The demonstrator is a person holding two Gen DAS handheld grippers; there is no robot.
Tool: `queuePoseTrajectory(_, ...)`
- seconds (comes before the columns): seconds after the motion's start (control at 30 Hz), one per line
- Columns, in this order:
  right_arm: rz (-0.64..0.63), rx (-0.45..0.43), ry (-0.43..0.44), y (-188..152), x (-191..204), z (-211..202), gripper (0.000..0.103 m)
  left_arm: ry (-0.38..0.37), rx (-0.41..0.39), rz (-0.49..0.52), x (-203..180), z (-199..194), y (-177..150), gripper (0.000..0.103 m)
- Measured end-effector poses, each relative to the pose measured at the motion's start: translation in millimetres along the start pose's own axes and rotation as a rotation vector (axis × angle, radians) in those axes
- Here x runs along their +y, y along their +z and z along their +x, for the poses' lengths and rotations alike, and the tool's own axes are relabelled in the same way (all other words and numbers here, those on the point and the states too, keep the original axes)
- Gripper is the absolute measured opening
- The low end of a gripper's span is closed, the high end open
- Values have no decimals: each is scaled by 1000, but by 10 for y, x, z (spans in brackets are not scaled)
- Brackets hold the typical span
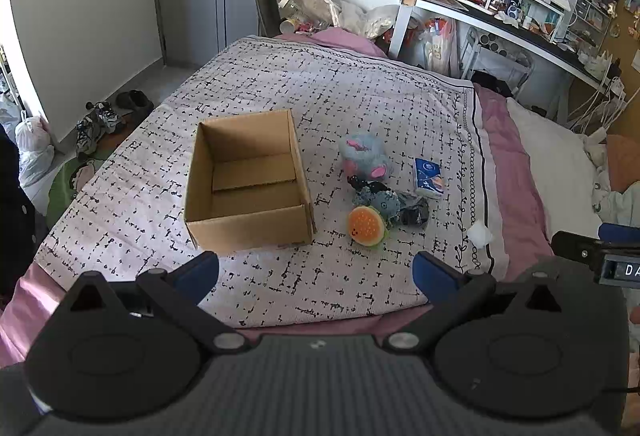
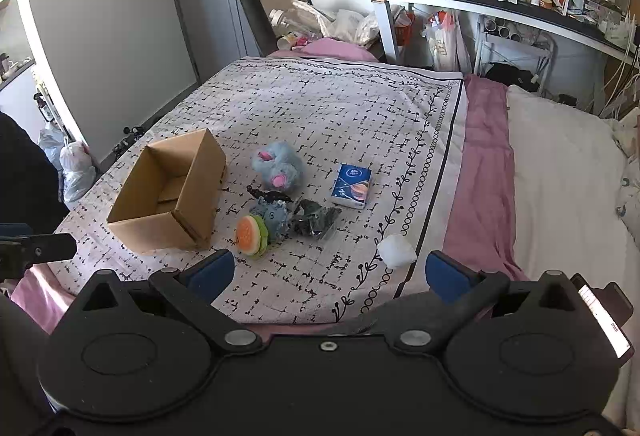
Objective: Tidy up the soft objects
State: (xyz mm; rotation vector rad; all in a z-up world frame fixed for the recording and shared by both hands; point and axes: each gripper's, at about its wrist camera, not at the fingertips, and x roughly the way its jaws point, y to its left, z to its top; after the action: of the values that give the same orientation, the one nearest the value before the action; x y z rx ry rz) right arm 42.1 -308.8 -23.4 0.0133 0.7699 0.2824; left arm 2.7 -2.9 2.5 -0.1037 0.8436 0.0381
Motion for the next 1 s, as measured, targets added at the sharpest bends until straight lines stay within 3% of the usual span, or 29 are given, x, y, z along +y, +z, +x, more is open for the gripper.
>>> queuePoseTrajectory(1.0,10,-14,-10,-1,-35,-24,103,2,-12,-3,7,-29,12,102)
